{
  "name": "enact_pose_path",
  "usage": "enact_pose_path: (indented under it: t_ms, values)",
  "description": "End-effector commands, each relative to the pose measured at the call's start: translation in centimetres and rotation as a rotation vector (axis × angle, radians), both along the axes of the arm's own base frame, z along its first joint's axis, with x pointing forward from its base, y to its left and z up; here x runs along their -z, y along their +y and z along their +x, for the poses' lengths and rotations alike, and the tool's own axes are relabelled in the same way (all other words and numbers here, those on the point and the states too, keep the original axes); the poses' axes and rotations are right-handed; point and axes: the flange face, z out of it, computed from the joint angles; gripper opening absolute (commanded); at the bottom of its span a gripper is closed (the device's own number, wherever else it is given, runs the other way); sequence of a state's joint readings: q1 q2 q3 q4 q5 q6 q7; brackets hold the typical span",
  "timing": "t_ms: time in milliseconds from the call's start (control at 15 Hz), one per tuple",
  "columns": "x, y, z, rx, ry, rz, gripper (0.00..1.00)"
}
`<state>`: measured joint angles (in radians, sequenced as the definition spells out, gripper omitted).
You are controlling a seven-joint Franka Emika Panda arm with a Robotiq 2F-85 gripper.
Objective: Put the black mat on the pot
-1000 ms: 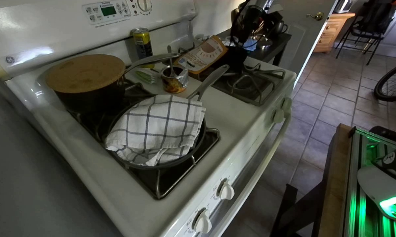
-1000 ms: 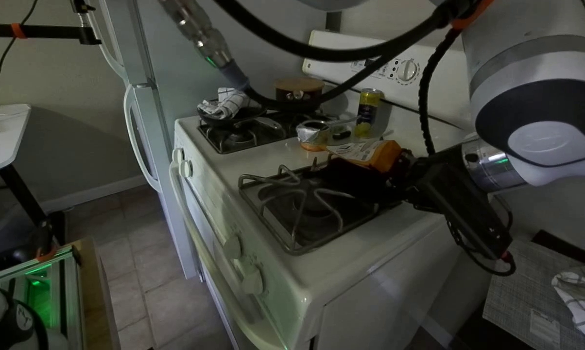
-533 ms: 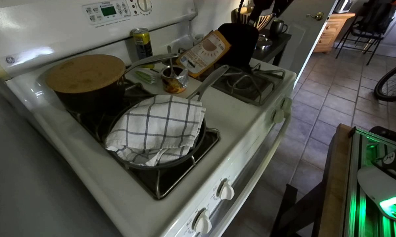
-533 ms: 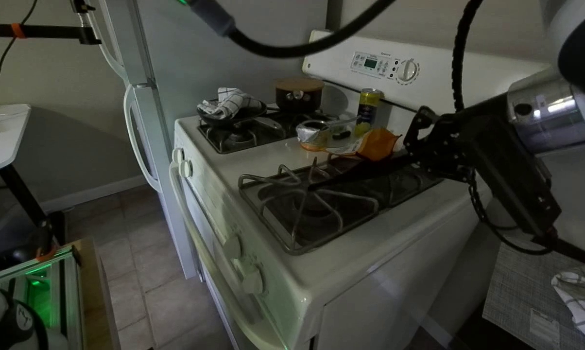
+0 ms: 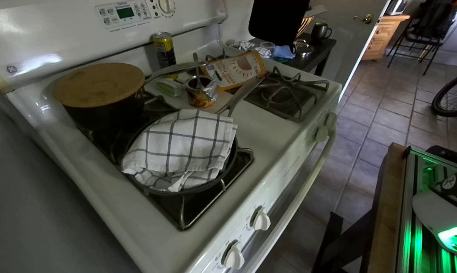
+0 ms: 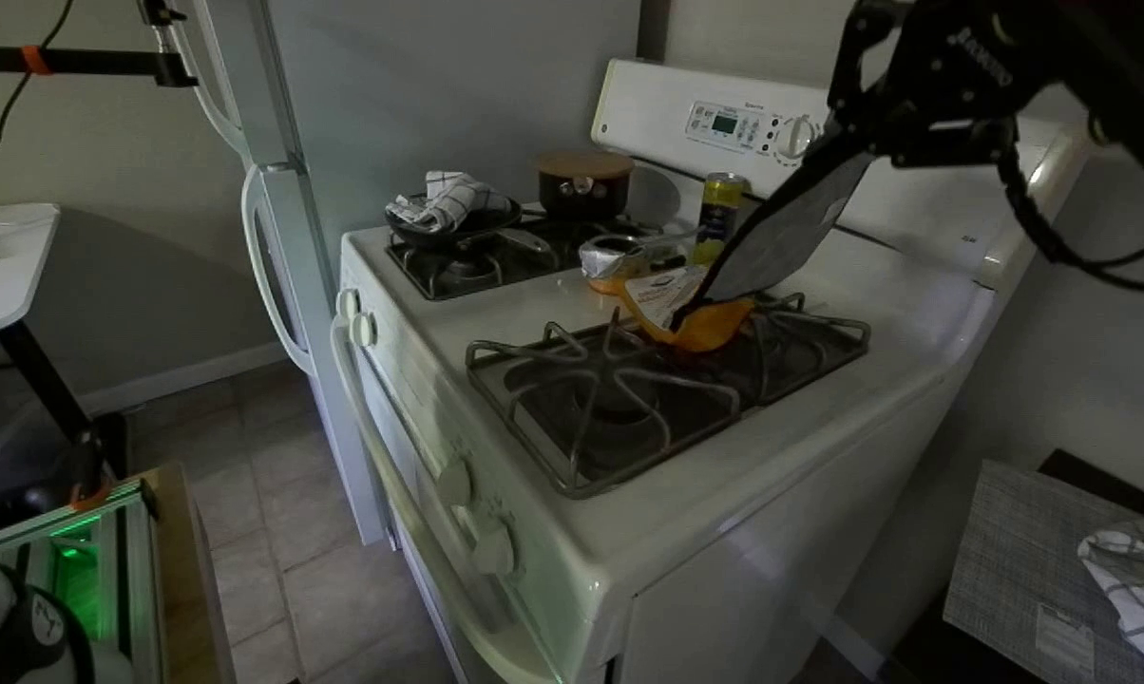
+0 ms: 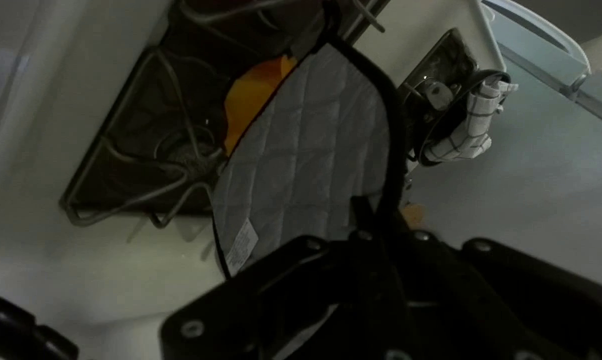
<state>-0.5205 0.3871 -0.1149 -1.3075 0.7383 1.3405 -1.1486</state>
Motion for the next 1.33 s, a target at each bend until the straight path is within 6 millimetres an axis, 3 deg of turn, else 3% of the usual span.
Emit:
enact_pose_path:
  t_ms: [0, 133, 267, 333, 467, 533, 733, 800, 933, 1067, 1267]
  values:
    - [-5.4, 4.0, -0.5, -0.026, -0.117, -0.021, 0.02]
    - [-8.8, 7.4, -0.7, -0.051, -0.185, -0.01, 0.02]
    - [-10.8, 10.7, -1.0, -0.126, -0.202, 0.003, 0.02]
    - [-9.9, 8.3, 0.0, -0.096, -0.18, -0.019, 0.07]
    - [-11.5, 10.8, -0.3, -0.131, -0.201, -0.023, 0.07]
    - [-11.7, 11.1, -0.4, -0.135, -0.202, -0.023, 0.07]
    - [-11.1, 10.7, -0.6, -0.128, -0.193, -0.018, 0.07]
    - [-11.0, 10.6, -0.6, -0.127, -0.19, -0.016, 0.02]
    - [-12.0, 13.2, 1.0, -0.071, -0.203, -0.044, 0.02]
    - [-13.4, 17.4, 2.4, -0.028, -0.224, -0.06, 0.02]
    - [-14.1, 25.3, 4.4, -0.031, -0.217, -0.017, 0.02]
